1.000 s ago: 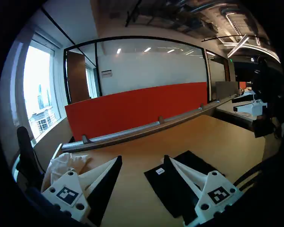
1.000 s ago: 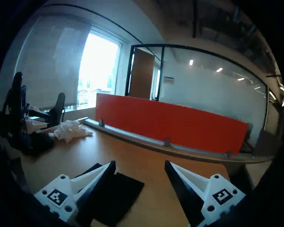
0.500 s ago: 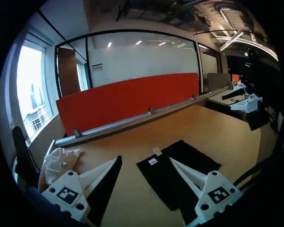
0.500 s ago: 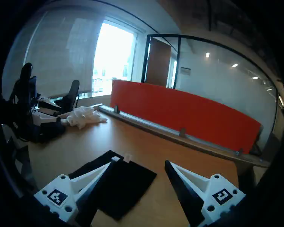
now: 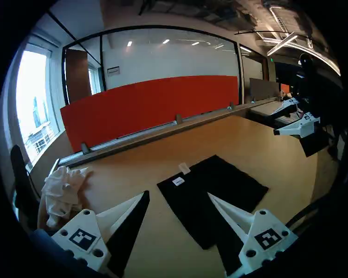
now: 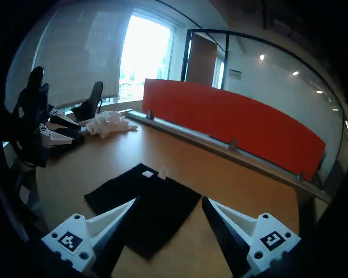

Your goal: Fold towel

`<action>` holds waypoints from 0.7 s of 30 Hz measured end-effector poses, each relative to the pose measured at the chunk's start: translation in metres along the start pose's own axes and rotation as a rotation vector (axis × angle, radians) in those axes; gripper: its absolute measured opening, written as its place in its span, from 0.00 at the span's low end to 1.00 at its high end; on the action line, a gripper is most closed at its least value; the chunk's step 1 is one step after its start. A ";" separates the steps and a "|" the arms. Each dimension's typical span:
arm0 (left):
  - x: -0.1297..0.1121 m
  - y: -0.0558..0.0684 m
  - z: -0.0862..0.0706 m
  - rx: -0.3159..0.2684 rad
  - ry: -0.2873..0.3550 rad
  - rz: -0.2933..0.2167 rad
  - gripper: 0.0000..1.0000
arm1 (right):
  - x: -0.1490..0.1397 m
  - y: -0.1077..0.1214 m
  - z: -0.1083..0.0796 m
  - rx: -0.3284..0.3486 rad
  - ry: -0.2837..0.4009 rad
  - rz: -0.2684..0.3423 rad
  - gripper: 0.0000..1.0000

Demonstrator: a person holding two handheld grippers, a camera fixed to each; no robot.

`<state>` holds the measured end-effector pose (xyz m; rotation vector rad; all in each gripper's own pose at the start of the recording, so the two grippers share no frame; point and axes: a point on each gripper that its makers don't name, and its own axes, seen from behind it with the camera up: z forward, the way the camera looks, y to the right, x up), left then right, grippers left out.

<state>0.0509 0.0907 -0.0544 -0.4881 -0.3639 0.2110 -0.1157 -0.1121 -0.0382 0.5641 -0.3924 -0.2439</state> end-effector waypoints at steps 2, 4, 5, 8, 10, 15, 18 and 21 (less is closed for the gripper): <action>-0.008 0.004 0.004 -0.009 -0.011 -0.002 0.81 | -0.009 -0.003 0.003 0.007 -0.013 -0.003 1.00; -0.016 0.008 0.008 -0.018 -0.024 -0.001 0.81 | -0.018 -0.006 0.008 0.015 -0.028 -0.006 1.00; -0.019 0.010 0.010 -0.022 -0.030 -0.001 0.81 | -0.023 -0.008 0.010 0.019 -0.035 -0.008 1.00; -0.031 0.015 0.016 -0.033 -0.046 0.007 0.81 | -0.036 -0.012 0.016 0.030 -0.052 -0.009 1.00; -0.039 0.018 0.020 -0.040 -0.059 0.013 0.81 | -0.044 -0.014 0.019 0.035 -0.060 -0.008 1.00; -0.062 0.026 0.029 -0.057 -0.097 0.018 0.81 | -0.065 -0.019 0.027 0.046 -0.088 -0.004 1.00; -0.075 0.030 0.033 -0.068 -0.120 0.017 0.81 | -0.080 -0.023 0.032 0.052 -0.112 -0.001 1.00; -0.089 0.035 0.036 -0.078 -0.145 0.015 0.81 | -0.094 -0.027 0.036 0.058 -0.135 0.005 1.00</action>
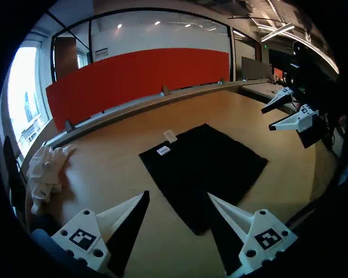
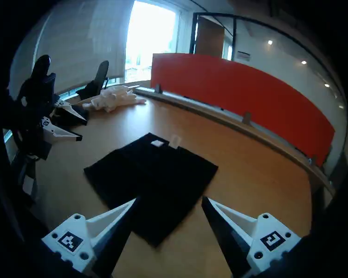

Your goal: Fold towel

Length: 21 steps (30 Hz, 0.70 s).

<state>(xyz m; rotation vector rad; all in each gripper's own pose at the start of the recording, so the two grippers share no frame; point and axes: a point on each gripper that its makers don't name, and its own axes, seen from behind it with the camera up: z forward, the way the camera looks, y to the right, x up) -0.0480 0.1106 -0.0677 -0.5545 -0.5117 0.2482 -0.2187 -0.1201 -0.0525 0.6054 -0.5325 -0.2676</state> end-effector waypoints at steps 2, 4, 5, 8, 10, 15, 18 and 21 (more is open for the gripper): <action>-0.008 0.003 0.004 -0.007 -0.016 -0.002 0.81 | -0.008 -0.002 0.004 0.003 -0.014 0.004 1.00; -0.016 0.005 0.007 -0.014 -0.031 -0.005 0.81 | -0.016 -0.005 0.008 0.008 -0.027 0.005 1.00; -0.020 0.006 0.008 -0.017 -0.038 -0.006 0.81 | -0.020 -0.006 0.009 0.010 -0.034 0.006 1.00; -0.030 0.009 0.013 -0.028 -0.059 -0.006 0.81 | -0.031 -0.009 0.014 0.016 -0.054 0.004 1.00; -0.037 0.012 0.016 -0.036 -0.073 -0.004 0.81 | -0.038 -0.011 0.016 0.020 -0.068 0.003 1.00; -0.051 0.018 0.024 -0.061 -0.105 -0.001 0.81 | -0.055 -0.017 0.022 0.033 -0.101 0.005 1.00; -0.059 0.022 0.028 -0.076 -0.124 -0.004 0.81 | -0.065 -0.020 0.025 0.042 -0.118 0.007 1.00; -0.067 0.025 0.031 -0.090 -0.143 -0.008 0.81 | -0.075 -0.023 0.028 0.050 -0.136 0.005 1.00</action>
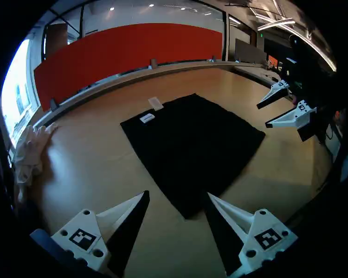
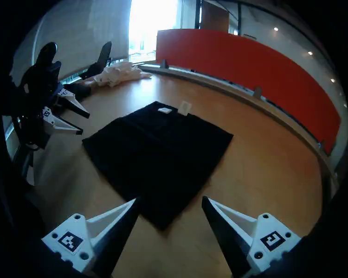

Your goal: Fold towel

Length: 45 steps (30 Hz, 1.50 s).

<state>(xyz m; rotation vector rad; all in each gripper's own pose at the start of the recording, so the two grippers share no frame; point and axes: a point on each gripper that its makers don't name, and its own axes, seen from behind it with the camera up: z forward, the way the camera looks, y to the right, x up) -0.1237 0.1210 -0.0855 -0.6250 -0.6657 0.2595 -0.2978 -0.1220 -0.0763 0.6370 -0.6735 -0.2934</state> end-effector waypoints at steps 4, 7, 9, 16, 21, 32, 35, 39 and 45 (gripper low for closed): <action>-0.010 0.005 0.005 -0.019 -0.025 -0.001 0.81 | -0.011 -0.003 0.005 0.010 -0.024 -0.005 1.00; -0.018 0.009 0.009 -0.032 -0.044 0.001 0.81 | -0.019 -0.005 0.007 0.021 -0.040 -0.004 1.00; -0.023 0.011 0.011 -0.037 -0.055 0.004 0.81 | -0.023 -0.006 0.009 0.029 -0.052 -0.004 1.00; -0.031 0.013 0.016 -0.051 -0.077 0.006 0.81 | -0.034 -0.007 0.013 0.048 -0.079 -0.013 0.99; -0.033 0.015 0.020 -0.057 -0.087 0.011 0.81 | -0.038 -0.007 0.016 0.052 -0.092 -0.015 0.99; -0.036 0.018 0.025 -0.067 -0.102 0.030 0.81 | -0.048 -0.009 0.018 0.078 -0.119 -0.007 0.89; -0.037 0.018 0.025 -0.067 -0.108 0.025 0.81 | -0.048 -0.010 0.017 0.084 -0.119 -0.006 0.87; -0.037 0.019 0.025 -0.065 -0.126 0.034 0.80 | -0.048 -0.011 0.017 0.091 -0.119 -0.011 0.81; -0.036 0.018 0.026 -0.058 -0.132 0.028 0.74 | -0.047 -0.011 0.018 0.097 -0.124 -0.015 0.60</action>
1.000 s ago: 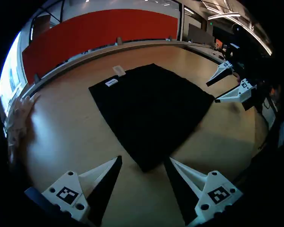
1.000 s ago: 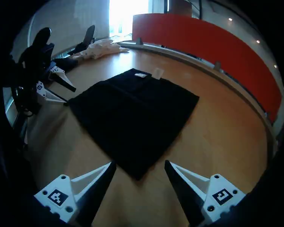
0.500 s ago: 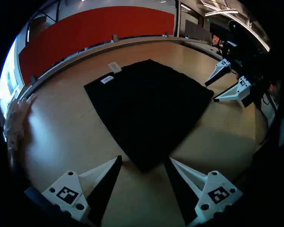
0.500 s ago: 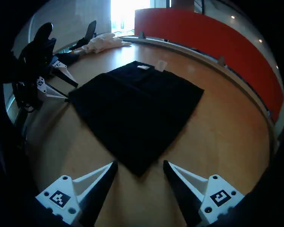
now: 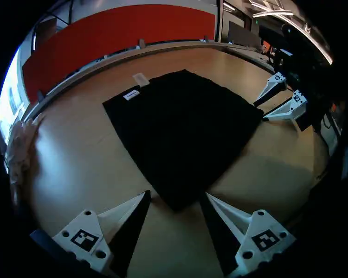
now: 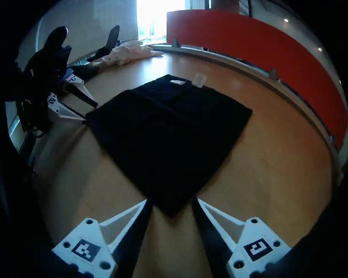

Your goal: Fold towel

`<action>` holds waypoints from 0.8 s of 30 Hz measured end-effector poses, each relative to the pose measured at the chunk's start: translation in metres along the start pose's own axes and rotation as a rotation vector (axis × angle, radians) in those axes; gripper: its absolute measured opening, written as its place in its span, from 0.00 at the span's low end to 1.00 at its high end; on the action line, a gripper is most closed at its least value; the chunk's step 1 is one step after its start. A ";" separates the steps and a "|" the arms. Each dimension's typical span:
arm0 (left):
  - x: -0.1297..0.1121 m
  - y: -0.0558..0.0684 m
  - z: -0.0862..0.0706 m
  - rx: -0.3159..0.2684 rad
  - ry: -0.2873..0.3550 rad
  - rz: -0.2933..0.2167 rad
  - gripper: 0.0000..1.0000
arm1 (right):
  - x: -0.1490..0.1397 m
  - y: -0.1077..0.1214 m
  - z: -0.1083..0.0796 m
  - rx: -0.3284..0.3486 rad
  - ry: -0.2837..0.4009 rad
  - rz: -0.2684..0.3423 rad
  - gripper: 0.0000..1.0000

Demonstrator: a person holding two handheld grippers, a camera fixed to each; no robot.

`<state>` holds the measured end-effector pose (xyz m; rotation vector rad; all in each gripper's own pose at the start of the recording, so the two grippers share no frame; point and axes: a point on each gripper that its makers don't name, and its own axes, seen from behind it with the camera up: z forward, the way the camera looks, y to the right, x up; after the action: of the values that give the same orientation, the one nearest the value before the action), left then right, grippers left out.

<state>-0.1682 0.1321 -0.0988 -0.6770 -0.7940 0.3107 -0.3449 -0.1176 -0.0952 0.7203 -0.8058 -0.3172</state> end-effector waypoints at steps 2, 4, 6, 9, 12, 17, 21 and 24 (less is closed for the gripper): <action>0.000 0.000 0.000 0.003 0.000 -0.003 0.67 | 0.000 -0.001 0.000 0.003 -0.002 -0.003 0.51; 0.001 0.001 0.000 0.003 -0.003 -0.003 0.61 | 0.000 -0.002 -0.001 0.006 -0.002 -0.008 0.42; 0.001 0.002 0.000 0.004 -0.005 -0.004 0.54 | 0.000 -0.004 -0.001 0.007 -0.002 -0.009 0.37; 0.001 0.002 0.000 0.006 -0.010 -0.007 0.51 | 0.000 -0.005 -0.001 0.006 -0.002 -0.006 0.32; 0.002 0.002 0.001 0.009 -0.014 -0.012 0.47 | 0.000 -0.004 -0.001 0.003 -0.004 0.003 0.25; 0.003 -0.002 0.002 0.024 -0.026 -0.029 0.23 | -0.001 -0.004 0.000 0.002 -0.008 0.012 0.20; 0.004 -0.002 0.002 0.030 -0.035 -0.039 0.16 | 0.001 -0.006 -0.001 0.004 -0.006 0.019 0.17; 0.005 -0.001 0.002 0.032 -0.041 -0.048 0.14 | 0.006 -0.005 -0.003 -0.003 0.007 0.028 0.16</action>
<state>-0.1663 0.1341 -0.0946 -0.6223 -0.8410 0.2940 -0.3388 -0.1235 -0.0968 0.7065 -0.8079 -0.2906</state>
